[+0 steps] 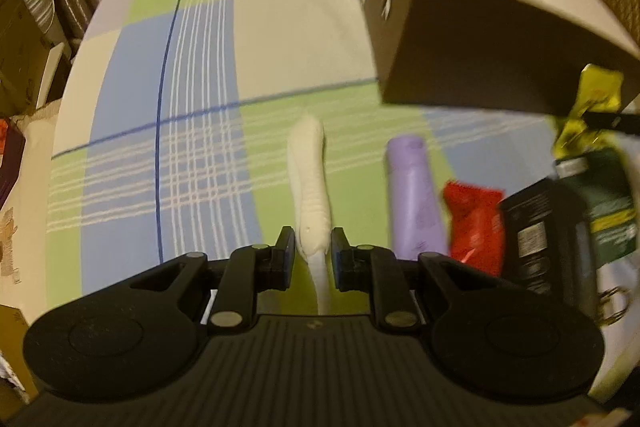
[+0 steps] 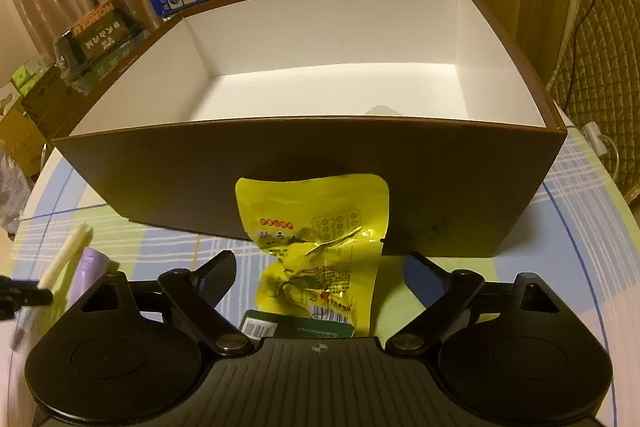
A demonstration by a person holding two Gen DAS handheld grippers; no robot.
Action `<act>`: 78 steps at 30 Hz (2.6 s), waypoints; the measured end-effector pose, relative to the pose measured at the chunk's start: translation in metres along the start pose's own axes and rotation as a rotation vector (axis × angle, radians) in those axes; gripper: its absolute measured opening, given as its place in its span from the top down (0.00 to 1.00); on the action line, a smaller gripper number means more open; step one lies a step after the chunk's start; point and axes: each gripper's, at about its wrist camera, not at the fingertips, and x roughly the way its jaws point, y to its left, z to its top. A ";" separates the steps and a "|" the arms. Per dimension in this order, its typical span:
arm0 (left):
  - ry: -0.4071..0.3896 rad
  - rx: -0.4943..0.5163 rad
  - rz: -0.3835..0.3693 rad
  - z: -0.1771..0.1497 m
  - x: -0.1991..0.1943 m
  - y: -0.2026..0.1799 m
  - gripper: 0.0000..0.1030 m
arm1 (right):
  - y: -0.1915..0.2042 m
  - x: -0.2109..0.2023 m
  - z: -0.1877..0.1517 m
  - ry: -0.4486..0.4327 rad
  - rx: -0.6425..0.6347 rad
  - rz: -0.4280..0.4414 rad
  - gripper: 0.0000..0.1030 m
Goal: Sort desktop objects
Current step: 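Grasp the white toothbrush with the left gripper while the right gripper grasps the yellow packet, then carry toothbrush and yellow packet into the box and release both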
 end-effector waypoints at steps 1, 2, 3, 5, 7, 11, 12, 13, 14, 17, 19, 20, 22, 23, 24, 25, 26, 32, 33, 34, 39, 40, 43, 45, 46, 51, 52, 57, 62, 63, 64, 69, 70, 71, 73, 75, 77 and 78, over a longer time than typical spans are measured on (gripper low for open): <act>0.018 0.005 0.008 -0.001 0.005 0.001 0.86 | -0.001 0.000 0.000 0.001 0.003 0.001 0.14; 0.019 0.005 0.006 -0.002 0.008 0.002 0.85 | -0.003 0.001 0.000 0.002 0.006 0.001 0.14; 0.012 0.005 0.002 -0.001 0.008 0.003 0.85 | -0.003 0.001 0.000 0.002 0.008 0.000 0.14; 0.016 -0.001 -0.001 0.002 0.009 0.005 0.84 | -0.006 0.001 0.000 0.003 0.011 -0.002 0.14; 0.016 0.003 -0.004 0.005 0.011 0.005 0.84 | -0.007 0.001 0.000 0.003 0.014 0.000 0.14; 0.013 0.017 0.005 0.011 0.014 0.001 0.84 | -0.005 0.000 0.002 0.000 0.003 0.000 0.14; 0.004 0.006 0.017 0.012 0.014 0.001 0.85 | -0.004 0.000 0.002 -0.001 -0.003 -0.001 0.14; -0.003 -0.002 0.041 0.014 0.015 0.001 0.85 | -0.004 0.000 0.002 -0.002 -0.007 -0.002 0.14; -0.012 -0.002 0.069 0.015 0.016 0.000 0.85 | -0.003 0.001 0.002 -0.003 -0.012 -0.002 0.14; -0.018 -0.001 0.102 0.017 0.017 0.000 0.85 | -0.002 0.002 0.001 -0.002 -0.019 -0.003 0.14; -0.015 -0.001 0.091 0.018 0.017 0.001 0.85 | 0.000 0.004 0.001 -0.003 -0.025 -0.009 0.14; -0.016 0.004 0.093 0.018 0.018 0.000 0.85 | 0.001 0.005 0.000 -0.003 -0.029 -0.011 0.14; -0.016 0.002 0.086 0.019 0.018 0.000 0.85 | 0.005 0.008 -0.001 -0.006 -0.043 -0.022 0.17; -0.015 -0.004 0.079 0.019 0.018 0.000 0.85 | 0.007 0.011 -0.001 -0.007 -0.058 -0.028 0.28; -0.014 -0.011 0.070 0.019 0.019 0.001 0.85 | 0.009 0.013 -0.002 -0.005 -0.072 -0.029 0.35; -0.014 -0.015 0.065 0.020 0.019 0.002 0.85 | 0.010 0.016 -0.003 0.000 -0.086 -0.031 0.47; -0.015 -0.017 0.061 0.020 0.020 0.002 0.85 | 0.010 0.018 -0.004 0.006 -0.098 -0.035 0.51; -0.021 -0.019 0.050 0.019 0.017 0.002 0.85 | 0.010 0.006 -0.008 -0.032 -0.181 0.003 0.58; -0.023 -0.018 0.049 0.018 0.017 0.002 0.85 | 0.010 0.003 -0.007 -0.038 -0.184 0.011 0.58; -0.025 -0.018 0.049 0.018 0.016 0.002 0.85 | 0.011 0.001 -0.007 -0.041 -0.185 0.015 0.58; -0.037 -0.017 0.048 0.018 0.010 0.002 0.85 | 0.013 -0.012 -0.004 -0.069 -0.186 0.028 0.58; -0.041 -0.017 0.048 0.018 0.008 0.001 0.85 | 0.013 -0.014 -0.003 -0.075 -0.187 0.029 0.58; -0.050 -0.019 0.047 0.018 0.003 0.001 0.85 | 0.014 -0.021 -0.002 -0.092 -0.188 0.031 0.58; -0.057 -0.017 0.044 0.018 -0.001 0.000 0.85 | 0.013 -0.026 -0.001 -0.097 -0.188 0.036 0.58; -0.061 -0.018 0.043 0.018 -0.004 0.000 0.85 | 0.013 -0.029 -0.001 -0.103 -0.186 0.037 0.58; -0.094 -0.023 0.027 0.017 -0.023 -0.002 0.85 | 0.008 -0.047 0.000 -0.140 -0.166 0.046 0.69; -0.104 -0.022 0.022 0.017 -0.028 -0.003 0.85 | 0.007 -0.050 0.000 -0.140 -0.163 0.052 0.75; -0.139 -0.011 0.007 0.019 -0.043 -0.008 0.85 | 0.008 -0.053 -0.006 -0.106 -0.173 0.086 0.92; -0.154 -0.014 0.001 0.018 -0.049 -0.011 0.85 | 0.012 -0.057 -0.013 -0.099 -0.178 0.113 0.97; -0.156 -0.013 -0.001 0.018 -0.051 -0.012 0.85 | 0.013 -0.059 -0.014 -0.101 -0.179 0.120 0.97; -0.158 -0.012 -0.001 0.017 -0.052 -0.012 0.85 | 0.013 -0.061 -0.014 -0.103 -0.178 0.126 0.97; -0.169 -0.010 -0.008 0.016 -0.059 -0.016 0.85 | 0.012 -0.073 -0.014 -0.113 -0.166 0.153 0.97; -0.173 -0.008 -0.012 0.016 -0.062 -0.018 0.85 | 0.012 -0.076 -0.013 -0.113 -0.160 0.159 0.97; -0.180 -0.004 -0.016 0.016 -0.065 -0.019 0.85 | 0.012 -0.079 -0.013 -0.116 -0.157 0.163 0.97; -0.193 0.005 -0.025 0.019 -0.070 -0.023 0.85 | 0.012 -0.085 -0.010 -0.122 -0.158 0.168 0.97; -0.209 0.016 -0.034 0.021 -0.077 -0.028 0.85 | 0.012 -0.091 -0.008 -0.133 -0.157 0.172 0.97; -0.226 0.027 -0.043 0.025 -0.083 -0.033 0.85 | 0.012 -0.096 -0.005 -0.142 -0.157 0.173 0.97; -0.235 0.033 -0.049 0.027 -0.086 -0.035 0.85 | 0.011 -0.098 -0.004 -0.147 -0.153 0.172 0.97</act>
